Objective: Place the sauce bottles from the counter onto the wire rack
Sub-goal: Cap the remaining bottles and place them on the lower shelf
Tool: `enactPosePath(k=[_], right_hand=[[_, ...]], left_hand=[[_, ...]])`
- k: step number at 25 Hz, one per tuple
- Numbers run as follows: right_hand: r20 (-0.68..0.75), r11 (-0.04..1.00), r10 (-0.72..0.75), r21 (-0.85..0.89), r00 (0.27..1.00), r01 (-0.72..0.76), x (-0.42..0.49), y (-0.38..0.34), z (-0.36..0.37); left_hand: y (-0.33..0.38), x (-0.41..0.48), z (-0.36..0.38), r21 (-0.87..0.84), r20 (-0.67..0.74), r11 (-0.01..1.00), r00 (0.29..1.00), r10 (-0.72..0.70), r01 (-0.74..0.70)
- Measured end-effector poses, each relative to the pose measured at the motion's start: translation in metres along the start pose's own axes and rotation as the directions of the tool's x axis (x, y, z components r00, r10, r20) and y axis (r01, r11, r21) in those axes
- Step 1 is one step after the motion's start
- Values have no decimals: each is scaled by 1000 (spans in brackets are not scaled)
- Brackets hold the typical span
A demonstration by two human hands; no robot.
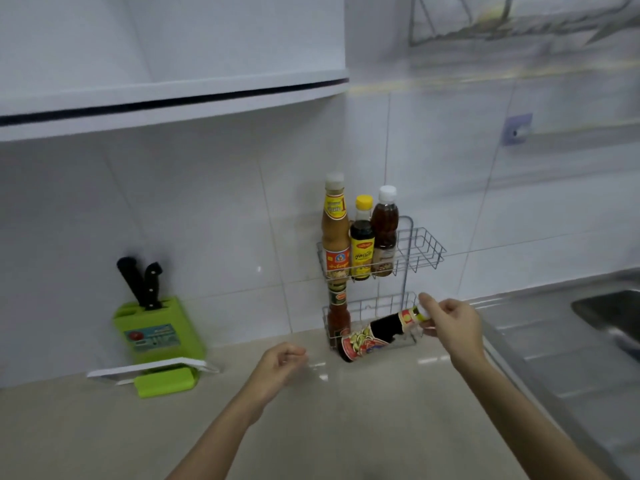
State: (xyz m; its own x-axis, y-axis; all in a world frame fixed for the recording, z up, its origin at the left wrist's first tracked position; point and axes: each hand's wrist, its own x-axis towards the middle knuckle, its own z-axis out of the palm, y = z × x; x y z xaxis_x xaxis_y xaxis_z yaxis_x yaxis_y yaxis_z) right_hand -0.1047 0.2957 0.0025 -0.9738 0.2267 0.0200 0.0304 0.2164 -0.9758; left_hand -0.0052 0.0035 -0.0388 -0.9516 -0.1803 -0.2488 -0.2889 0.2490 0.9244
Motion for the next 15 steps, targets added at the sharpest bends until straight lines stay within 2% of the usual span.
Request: enactPosePath(k=[5,9,12,15], right_hand=[[-176,993,66,105,982,-48,44,41,8],[-262,999,32,10,965,-31,62,52,24],[-150,979,-111,-185,982,83,67,36,44],[37,888,-220,-406,975,216,83,26,71]], left_hand=[[-7,41,16,-73,-10,990,992,-125,124],[-7,70,37,-86,-15,986,989,-148,146],[-5,87,47,-44,-46,989,989,-141,139],[-12,102,52,-22,-77,984,981,-178,177]])
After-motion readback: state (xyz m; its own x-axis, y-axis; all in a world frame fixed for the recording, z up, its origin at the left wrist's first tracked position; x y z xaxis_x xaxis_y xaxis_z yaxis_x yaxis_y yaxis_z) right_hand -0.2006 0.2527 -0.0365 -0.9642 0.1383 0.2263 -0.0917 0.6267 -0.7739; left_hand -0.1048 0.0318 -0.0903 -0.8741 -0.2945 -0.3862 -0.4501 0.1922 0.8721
